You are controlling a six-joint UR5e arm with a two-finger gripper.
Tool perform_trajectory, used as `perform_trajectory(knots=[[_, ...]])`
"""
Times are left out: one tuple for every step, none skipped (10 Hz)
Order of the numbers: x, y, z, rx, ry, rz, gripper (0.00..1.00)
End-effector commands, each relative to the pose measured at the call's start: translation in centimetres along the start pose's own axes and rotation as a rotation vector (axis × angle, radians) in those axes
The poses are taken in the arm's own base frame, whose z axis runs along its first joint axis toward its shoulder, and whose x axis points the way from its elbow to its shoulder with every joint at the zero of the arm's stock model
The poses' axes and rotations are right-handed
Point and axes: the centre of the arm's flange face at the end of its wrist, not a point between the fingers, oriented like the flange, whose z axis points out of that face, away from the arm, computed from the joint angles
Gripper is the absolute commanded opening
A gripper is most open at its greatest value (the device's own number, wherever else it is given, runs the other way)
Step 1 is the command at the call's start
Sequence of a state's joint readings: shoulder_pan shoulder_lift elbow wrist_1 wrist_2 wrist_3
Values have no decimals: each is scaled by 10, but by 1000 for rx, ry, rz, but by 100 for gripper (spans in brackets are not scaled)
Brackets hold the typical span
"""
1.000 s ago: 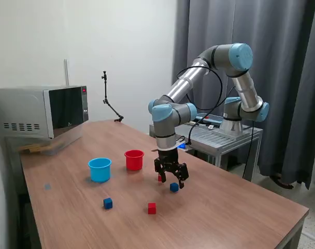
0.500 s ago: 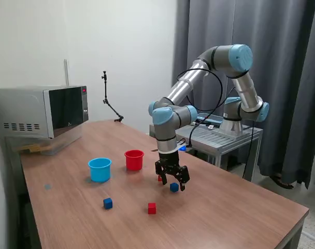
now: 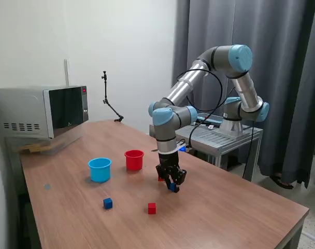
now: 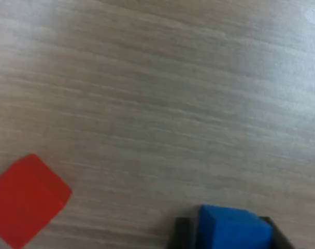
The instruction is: Place red objects in the red bin, and blue objects in the blue bin.
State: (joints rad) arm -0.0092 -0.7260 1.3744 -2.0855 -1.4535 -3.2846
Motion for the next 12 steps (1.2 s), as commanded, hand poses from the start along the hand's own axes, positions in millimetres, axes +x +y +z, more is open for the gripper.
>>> perform_trajectory(knots=[[-5,-1,0,7,-52,28,0],[-10,0,-2,8,-95,57,0],[-11,1,-6,2,-99,56,0],[-10,3,-12,-7,-99,54,0],[-10,6,-29,-33,-101,54,0],[-15,8,-54,-69,-105,62,0],[-26,10,-76,-104,-107,80,0],[-30,15,-100,-145,-112,85,0],[-41,19,-129,-192,-118,97,0],[-59,22,-156,-222,-118,125,0],[-82,23,-184,-250,-121,155,0],[-97,24,-206,-278,-126,173,0]])
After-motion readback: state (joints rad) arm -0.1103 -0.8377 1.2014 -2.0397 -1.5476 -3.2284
